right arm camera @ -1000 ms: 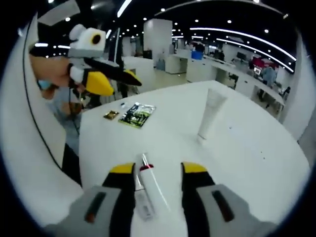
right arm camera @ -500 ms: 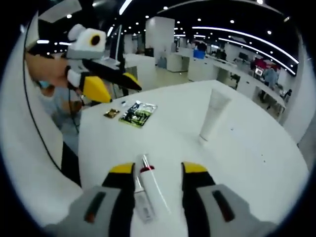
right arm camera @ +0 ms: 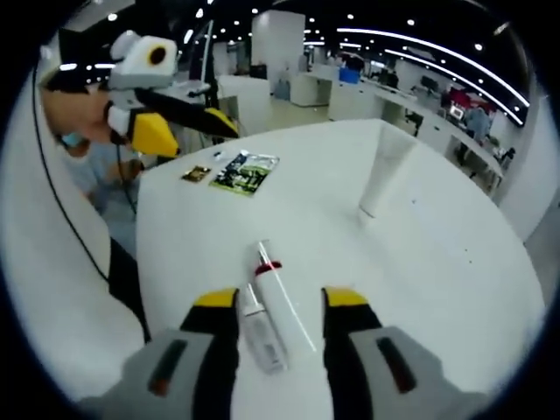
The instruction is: Arrange the skincare products in the storage area until every visible bottle or jar stands upright without overlapping.
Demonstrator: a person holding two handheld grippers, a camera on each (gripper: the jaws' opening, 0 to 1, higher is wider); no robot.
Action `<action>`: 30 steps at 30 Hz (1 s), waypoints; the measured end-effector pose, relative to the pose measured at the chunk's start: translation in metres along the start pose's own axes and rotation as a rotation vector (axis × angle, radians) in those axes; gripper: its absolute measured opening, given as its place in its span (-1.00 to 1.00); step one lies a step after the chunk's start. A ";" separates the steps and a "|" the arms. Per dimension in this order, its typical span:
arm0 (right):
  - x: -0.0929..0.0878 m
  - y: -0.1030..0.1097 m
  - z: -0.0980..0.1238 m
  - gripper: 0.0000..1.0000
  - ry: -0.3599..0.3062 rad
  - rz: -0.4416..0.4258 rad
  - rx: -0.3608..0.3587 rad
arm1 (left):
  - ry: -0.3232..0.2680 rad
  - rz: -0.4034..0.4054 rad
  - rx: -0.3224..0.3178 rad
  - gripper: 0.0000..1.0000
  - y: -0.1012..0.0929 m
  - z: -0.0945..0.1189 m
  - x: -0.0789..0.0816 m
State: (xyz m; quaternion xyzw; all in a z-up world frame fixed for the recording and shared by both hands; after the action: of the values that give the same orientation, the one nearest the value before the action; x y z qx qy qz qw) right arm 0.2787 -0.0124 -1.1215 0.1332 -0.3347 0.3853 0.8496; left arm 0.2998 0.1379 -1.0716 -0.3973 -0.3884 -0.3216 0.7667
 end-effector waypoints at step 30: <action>-0.029 -0.013 -0.038 -0.34 0.201 0.089 0.049 | -0.046 0.038 0.095 -0.02 0.023 0.028 -0.015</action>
State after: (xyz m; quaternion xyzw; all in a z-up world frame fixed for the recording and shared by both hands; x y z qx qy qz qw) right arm 0.2924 -0.0193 -1.1689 0.0994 -0.2440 0.4422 0.8573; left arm 0.3018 0.1757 -1.0820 -0.3751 -0.4131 -0.2790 0.7815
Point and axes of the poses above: the point that each gripper's makers call its tool centre point, and the gripper's own axes: z roughly backward along the fingers, y roughly to its left, x roughly out of its top, the point moved 3 cm from there along z, roughly backward along the fingers, and after that the axes turned 2 degrees about y, right-handed, at the moved point
